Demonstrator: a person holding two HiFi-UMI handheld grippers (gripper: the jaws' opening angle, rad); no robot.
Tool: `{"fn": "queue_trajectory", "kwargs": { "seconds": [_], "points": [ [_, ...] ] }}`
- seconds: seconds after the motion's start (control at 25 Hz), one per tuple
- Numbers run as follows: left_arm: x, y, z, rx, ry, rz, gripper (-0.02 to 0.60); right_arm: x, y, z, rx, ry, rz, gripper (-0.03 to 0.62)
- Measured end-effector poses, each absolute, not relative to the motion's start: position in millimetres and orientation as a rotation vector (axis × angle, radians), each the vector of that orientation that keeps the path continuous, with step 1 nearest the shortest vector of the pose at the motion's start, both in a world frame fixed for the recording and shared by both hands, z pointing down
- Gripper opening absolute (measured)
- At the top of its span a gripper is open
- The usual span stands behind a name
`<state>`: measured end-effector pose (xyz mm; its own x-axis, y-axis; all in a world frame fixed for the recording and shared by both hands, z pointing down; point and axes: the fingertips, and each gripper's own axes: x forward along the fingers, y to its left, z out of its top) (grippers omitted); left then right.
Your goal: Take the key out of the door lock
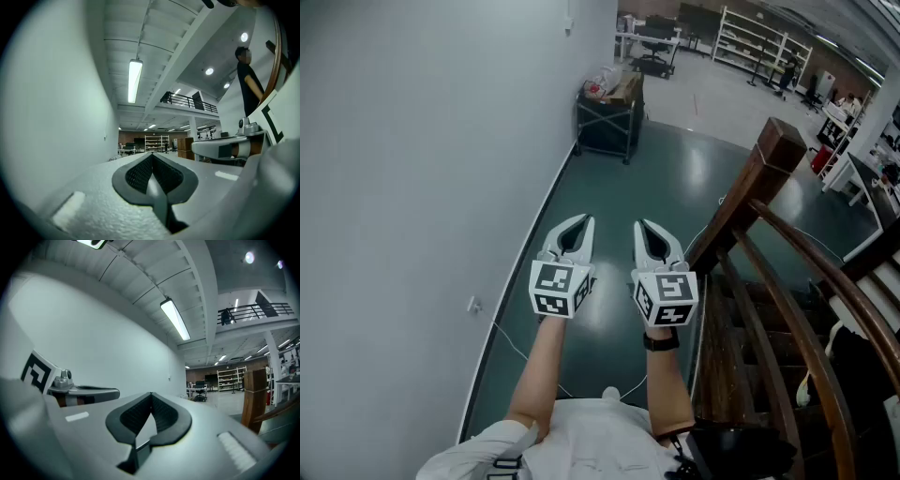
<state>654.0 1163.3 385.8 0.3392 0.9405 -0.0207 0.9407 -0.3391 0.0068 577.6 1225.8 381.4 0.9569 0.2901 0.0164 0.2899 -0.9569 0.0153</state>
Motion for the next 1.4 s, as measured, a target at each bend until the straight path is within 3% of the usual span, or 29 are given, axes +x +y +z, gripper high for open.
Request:
{"fn": "queue_trajectory", "kwargs": {
  "seconds": [0.28, 0.48, 0.88, 1.4],
  "points": [
    [670, 1129, 402, 2.646, 1.662, 0.025, -0.002, 603, 1219, 417, 3.153, 0.289, 0.124, 0.0],
    [719, 1055, 394, 2.826, 1.438, 0.0, -0.002, 664, 1183, 422, 3.125, 0.126, 0.192, 0.002],
    [789, 789, 365, 3.109, 0.671, -0.113, -0.002, 793, 930, 398, 3.002, -0.645, 0.118, 0.003],
    [766, 474, 380, 3.183, -0.152, -0.064, -0.002, 851, 616, 381, 2.735, -1.263, 0.011, -0.006]
  ]
}}
